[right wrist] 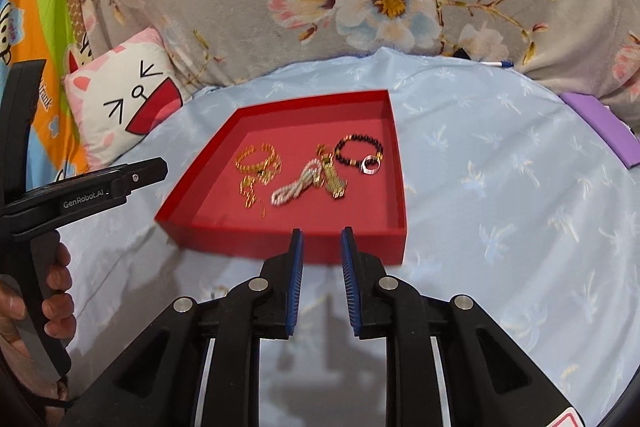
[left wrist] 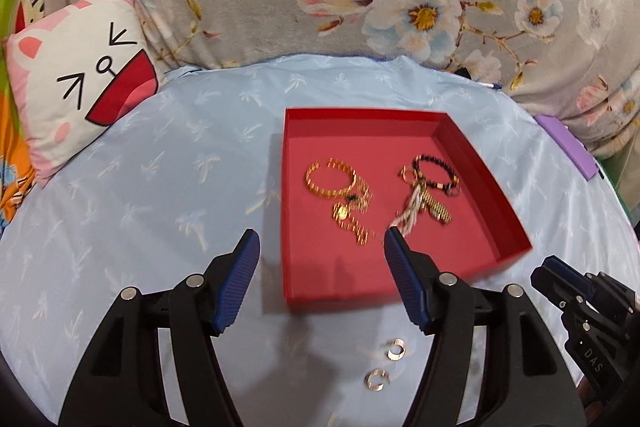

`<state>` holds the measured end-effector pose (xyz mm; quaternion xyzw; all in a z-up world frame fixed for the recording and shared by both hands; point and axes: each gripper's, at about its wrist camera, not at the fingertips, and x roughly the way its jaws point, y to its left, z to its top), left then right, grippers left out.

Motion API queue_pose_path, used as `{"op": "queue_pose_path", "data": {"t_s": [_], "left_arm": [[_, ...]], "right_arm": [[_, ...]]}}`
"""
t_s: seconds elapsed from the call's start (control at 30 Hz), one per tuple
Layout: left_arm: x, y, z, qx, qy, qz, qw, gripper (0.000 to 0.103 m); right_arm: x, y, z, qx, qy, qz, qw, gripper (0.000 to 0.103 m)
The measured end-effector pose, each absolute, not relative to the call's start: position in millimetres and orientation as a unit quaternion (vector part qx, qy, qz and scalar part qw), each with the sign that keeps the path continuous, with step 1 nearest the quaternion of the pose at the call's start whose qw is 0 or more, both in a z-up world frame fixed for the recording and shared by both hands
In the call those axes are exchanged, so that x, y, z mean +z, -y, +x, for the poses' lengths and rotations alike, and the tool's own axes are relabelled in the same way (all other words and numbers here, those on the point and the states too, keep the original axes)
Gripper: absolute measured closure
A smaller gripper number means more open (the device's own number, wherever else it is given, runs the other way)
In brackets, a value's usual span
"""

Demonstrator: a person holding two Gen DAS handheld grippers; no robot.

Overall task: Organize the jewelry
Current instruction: 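Move the right gripper to the small hoop earring and grasp it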

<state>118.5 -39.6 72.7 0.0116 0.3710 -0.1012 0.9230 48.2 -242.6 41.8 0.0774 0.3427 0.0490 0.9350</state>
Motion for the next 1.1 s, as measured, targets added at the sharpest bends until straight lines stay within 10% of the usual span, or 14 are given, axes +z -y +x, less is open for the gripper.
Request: {"op": "queue_pose_path", "data": {"t_s": [0.4, 1.1], "left_arm": [[15, 40, 57, -0.106, -0.427, 0.037, 0.897, 0.024], [-11, 14, 41, -0.084, -0.461, 0.028, 0.883, 0.024]], "right_arm": [[10, 215, 28, 0.075, -0.384, 0.081, 0.917, 0.05], [-20, 151, 80, 0.123, -0.428, 0.002, 0.896, 0.067]]}}
